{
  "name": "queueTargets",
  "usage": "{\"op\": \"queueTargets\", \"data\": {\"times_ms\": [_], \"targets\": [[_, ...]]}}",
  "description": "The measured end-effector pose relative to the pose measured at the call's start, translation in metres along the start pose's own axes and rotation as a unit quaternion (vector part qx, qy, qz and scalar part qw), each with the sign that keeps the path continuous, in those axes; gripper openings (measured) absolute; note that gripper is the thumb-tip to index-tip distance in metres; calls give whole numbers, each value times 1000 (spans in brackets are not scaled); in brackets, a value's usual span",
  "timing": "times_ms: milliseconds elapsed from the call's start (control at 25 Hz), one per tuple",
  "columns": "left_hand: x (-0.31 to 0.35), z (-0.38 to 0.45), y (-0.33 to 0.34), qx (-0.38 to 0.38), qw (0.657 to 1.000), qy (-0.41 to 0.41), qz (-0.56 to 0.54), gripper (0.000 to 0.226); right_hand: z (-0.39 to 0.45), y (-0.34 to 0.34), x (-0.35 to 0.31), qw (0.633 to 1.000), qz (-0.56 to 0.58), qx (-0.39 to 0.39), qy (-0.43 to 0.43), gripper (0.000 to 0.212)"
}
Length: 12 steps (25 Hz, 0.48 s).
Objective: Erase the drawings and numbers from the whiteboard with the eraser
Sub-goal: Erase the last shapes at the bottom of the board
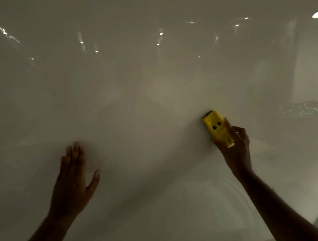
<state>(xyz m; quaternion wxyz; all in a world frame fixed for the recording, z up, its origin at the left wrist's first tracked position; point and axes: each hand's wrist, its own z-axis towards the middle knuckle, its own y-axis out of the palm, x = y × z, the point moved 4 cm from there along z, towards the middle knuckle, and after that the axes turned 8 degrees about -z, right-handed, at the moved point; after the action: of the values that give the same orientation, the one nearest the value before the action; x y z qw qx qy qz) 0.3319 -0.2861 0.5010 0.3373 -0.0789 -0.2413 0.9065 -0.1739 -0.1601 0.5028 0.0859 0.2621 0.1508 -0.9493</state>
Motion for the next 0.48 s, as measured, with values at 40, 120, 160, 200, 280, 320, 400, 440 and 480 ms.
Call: {"op": "queueTargets", "data": {"times_ms": [40,120,160,200,280,320,400,440,480], "targets": [[12,-9,8,-11,1000,-6,-7,89,-6,-4,13,999,31,-7,29,87],[42,-31,26,-36,999,-15,-22,88,-34,-10,39,996,45,-41,63,92],[59,-44,33,-47,998,-14,-31,87,-53,-12,49,995,45,-60,71,92],[75,-54,41,-57,998,-11,-36,87,-73,-13,57,993,45,-76,72,92],[107,-77,60,-91,995,-12,-45,87,-121,-13,80,990,32,-120,72,92],[122,-86,70,-110,993,-10,-52,87,-145,-12,90,987,22,-141,75,93],[149,-111,90,-144,988,-13,-57,87,-198,-16,116,976,-8,-195,95,94],[160,-124,100,-165,985,-16,-58,87,-223,-18,129,969,-29,-224,104,93],[170,-139,112,-190,980,-19,-62,87,-250,-22,143,958,-61,-256,111,92]]}}
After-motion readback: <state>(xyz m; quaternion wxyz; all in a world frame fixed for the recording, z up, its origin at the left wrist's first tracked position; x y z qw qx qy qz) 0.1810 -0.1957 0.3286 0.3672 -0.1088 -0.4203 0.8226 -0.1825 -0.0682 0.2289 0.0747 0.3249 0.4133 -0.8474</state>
